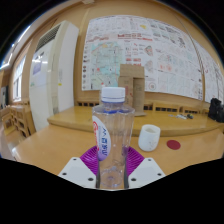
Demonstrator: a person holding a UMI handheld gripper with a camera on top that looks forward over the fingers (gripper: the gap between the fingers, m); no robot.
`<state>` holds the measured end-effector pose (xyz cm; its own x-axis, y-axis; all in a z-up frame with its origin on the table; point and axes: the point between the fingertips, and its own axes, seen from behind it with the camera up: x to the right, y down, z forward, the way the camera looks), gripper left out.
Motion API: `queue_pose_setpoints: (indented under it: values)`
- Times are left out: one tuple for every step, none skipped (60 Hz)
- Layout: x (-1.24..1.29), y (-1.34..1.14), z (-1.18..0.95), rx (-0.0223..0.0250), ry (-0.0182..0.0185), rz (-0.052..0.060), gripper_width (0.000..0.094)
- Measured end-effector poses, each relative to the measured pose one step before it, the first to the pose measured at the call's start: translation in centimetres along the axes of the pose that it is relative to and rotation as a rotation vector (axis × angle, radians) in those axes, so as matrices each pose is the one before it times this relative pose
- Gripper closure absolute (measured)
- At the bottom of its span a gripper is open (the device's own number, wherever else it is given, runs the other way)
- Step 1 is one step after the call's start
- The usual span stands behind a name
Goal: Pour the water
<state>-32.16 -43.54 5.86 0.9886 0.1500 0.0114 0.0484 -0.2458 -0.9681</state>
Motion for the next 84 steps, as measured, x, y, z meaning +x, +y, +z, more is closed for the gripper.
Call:
queue_pose_setpoints:
  values:
    - [-0.285,-0.654,-0.138,0.0082,-0.01059,0.0095,0.0627]
    - [-0.351,-0.715,-0.087,0.00852,-0.01279,0.0128,0.0629]
    - [-0.359,-0.736,-0.048,0.00848,-0.01486,0.0157,0.0628]
    - [-0.604,-0.69,0.042,0.01034,-0.01286,0.0204,0.0628]
    - [-0.041,-0.97,-0.143,0.01081,-0.01731,0.0231,0.0628]
    - [-0.313,-0.898,0.024,0.01182,-0.01434,0.0271,0.0627]
    - [-0.363,-0.897,0.074,0.01059,-0.01675,0.0296,0.0628]
    - [-0.428,-0.946,0.125,0.0104,-0.01879,0.0326,0.0628]
    - [-0.443,-0.94,0.119,0.0118,-0.01883,0.0352,0.0627]
    - [-0.367,-0.929,0.151,0.01282,-0.01652,0.036,0.0628]
    - [-0.37,-0.952,0.189,0.01324,-0.01577,0.0377,0.0628]
    - [-0.425,-0.915,0.241,0.01275,-0.01821,0.0393,0.0627]
    - [-1.144,-0.726,0.649,0.01391,-0.01473,0.0429,0.0627]
    - [-0.548,-0.887,0.288,0.0117,-0.02244,0.0426,0.0629]
    - [-0.473,-0.913,0.354,0.01219,-0.02279,0.0455,0.0628]
    - [-0.45,-0.891,0.373,0.01225,-0.02247,0.0489,0.0629]
    - [-0.518,-0.758,0.384,0.01067,-0.02405,0.0529,0.0629]
    - [-0.184,-0.922,0.38,0.01047,-0.0319,0.0572,0.0628]
    - [-0.471,-0.74,0.46,0.00934,-0.02663,0.0567,0.0629]
    - [-0.485,-0.649,0.473,0.00937,-0.02664,0.0577,0.0628]
    - [-0.462,-0.627,0.478,0.0092,-0.02694,0.0587,0.0628]
    - [-0.374,-0.567,0.431,0.00826,-0.02832,0.0601,0.063]
    - [-0.361,-0.543,0.493,0.00778,-0.02815,0.0615,0.0631]
    - [-0.53,-0.319,0.539,0.00738,-0.02295,0.0613,0.063]
    - [-0.077,-0.806,0.393,0.00597,-0.03401,0.0688,0.063]
    - [-0.416,-0.257,0.517,0.0102,-0.02053,0.0661,0.063]
    - [-0.119,-0.562,0.358,0.01111,-0.02547,0.0678,0.0631]
    - [-0.507,-0.241,0.204,0.01377,-0.02101,0.0644,0.063]
    - [0.601,-1.114,0.393,0.00661,-0.03405,0.0651,0.063]
    - [0.056,-0.716,0.331,0.01293,-0.02096,0.0611,0.0629]
    - [0.199,-0.7,0.255,0.01445,-0.01757,0.0579,0.063]
    - [0.195,-0.691,0.245,0.01618,-0.01449,0.0542,0.0629]
    - [0.277,-0.75,0.196,0.01705,-0.01238,0.0519,0.063]
    - [0.262,-0.717,0.16,0.01683,-0.0119,0.0489,0.063]
    - [0.279,-0.736,0.16,0.01532,-0.01193,0.0466,0.0631]
    - [0.119,-0.267,-0.158,0.02002,-0.00708,0.0414,0.063]
    - [0.367,-0.863,0.173,0.0176,-0.00689,0.0409,0.0631]
    - [0.507,-0.775,0.328,0.01852,-0.00659,0.0397,0.063]
    - [0.392,-0.802,0.074,0.01594,-0.00447,0.0376,0.063]
    - [0.348,-0.704,0.082,0.0129,-0.00638,0.0355,0.0632]
    - [0.348,-0.702,0.017,0.01349,-0.00614,0.033,0.0632]
    - [0.429,-0.742,0.035,0.01613,-0.00333,0.0314,0.0631]
    - [0.441,-0.689,0.018,0.01577,-0.00099,0.0308,0.0632]
    - [0.266,-0.312,-0.327,0.0153,-0.00001,0.0289,0.0633]
    - [-0.017,-0.506,-0.175,0.00951,-0.00231,0.03,0.0631]
    - [0.695,-0.946,0.394,0.00394,-0.01461,0.0302,0.0629]
    - [0.369,-0.588,0.038,0.01092,-0.00422,0.0275,0.0629]
    - [0.467,-0.615,0.073,0.01236,0.00011,0.0264,0.063]
    - [0.469,-0.651,0.076,0.01323,0.00131,0.0227,0.063]
    - [0.48,-0.603,0.058,0.01135,0.00111,0.0201,0.063]
    - [0.016,-0.3,-0.518,0.01079,0.00497,0.0189,0.063]
    - [0.206,-0.507,0.263,0.00866,0.00302,0.0162,0.0629]
    - [0.317,-0.536,0.023,0.00989,0.00403,0.015,0.063]
    - [0.282,-0.515,0.012,0.00874,0.00416,0.0114,0.0629]
    - [0.243,-0.39,0.046,0.00612,0.00208,0.0081,0.0631]
    - [0.107,-0.293,-0.016,0.00215,-0.00064,0.0044,0.0632]
    - [0.106,0.154,-0.584,0.00166,-0.0036,0.001,0.0631]
    - [-0.341,-0.236,0.429,-0.00152,0.00583,-0.0005,0.0629]
    - [0.041,-0.128,0.089,-0.00236,0.00516,-0.0021,0.0631]
    - [0.058,-0.047,0.05,-0.0037,0.00522,-0.0023,0.063]
    - [-0.046,0.041,0.038,-0.0057,0.00321,-0.0017,0.0629]
    - [-0.065,0.138,0.071,-0.00747,0.0032,-0.0021,0.0632]
    - [-0.101,0.152,0.093,-0.00786,0.00427,-0.0044,0.0631]
    - [-0.024,0.633,-0.428,-0.00311,0.00703,-0.0083,0.063]
    - [-0.225,0.231,0.219,-0.00942,0.00784,-0.0124,0.0629]
    - [-0.103,0.388,0.327,-0.01108,0.0086,-0.0187,0.063]
    - [-0.205,0.328,0.208,-0.01417,0.00805,-0.024,0.063]
    - [-0.278,0.415,0.162,-0.01605,0.00926,-0.0306,0.0631]
    - [-0.343,0.457,0.184,-0.01675,0.01046,-0.0373,0.0631]
    - [-0.411,0.476,0.178,-0.0178,0.01054,-0.0439,0.0632]
    - [-0.484,0.451,0.176,-0.01759,0.01006,-0.0504,0.0633]
    - [-0.31,0.525,-0.623,-0.01774,0.00296,-0.0547,0.0632]
    - [-0.771,0.568,0.775,-0.01119,0.01872,-0.0646,0.0631]
    - [-0.505,0.207,0.415,-0.01513,0.01199,-0.0692,0.063]
    - [-0.624,0.151,0.184,-0.01283,0.0115,-0.0724,0.063]
    - [-0.624,0.013,0.128,-0.01106,0.01052,-0.0745,0.063]
    - [-0.759,-0.083,0.135,-0.00872,0.00906,-0.0747,0.0631]
    - [-0.699,-0.192,0.097,-0.00756,0.00743,-0.0737,0.063]
    - [-0.407,-0.691,-0.895,-0.00777,-0.00266,-0.0703,0.063]
    - [-1.001,0.019,0.504,0.00038,0.01315,-0.0716,0.0631]
    - [-0.66,-0.59,0.035,-0.00064,0.00413,-0.0664,0.063]
    - [-0.538,-0.663,0.029,0.0018,0.00477,-0.0633,0.0629]
    - [-0.453,-0.755,0.01,0.00415,0.00681,-0.062,0.0629]
    - [-0.302,-0.814,-0.061,0.00553,0.01006,-0.0618,0.0628]
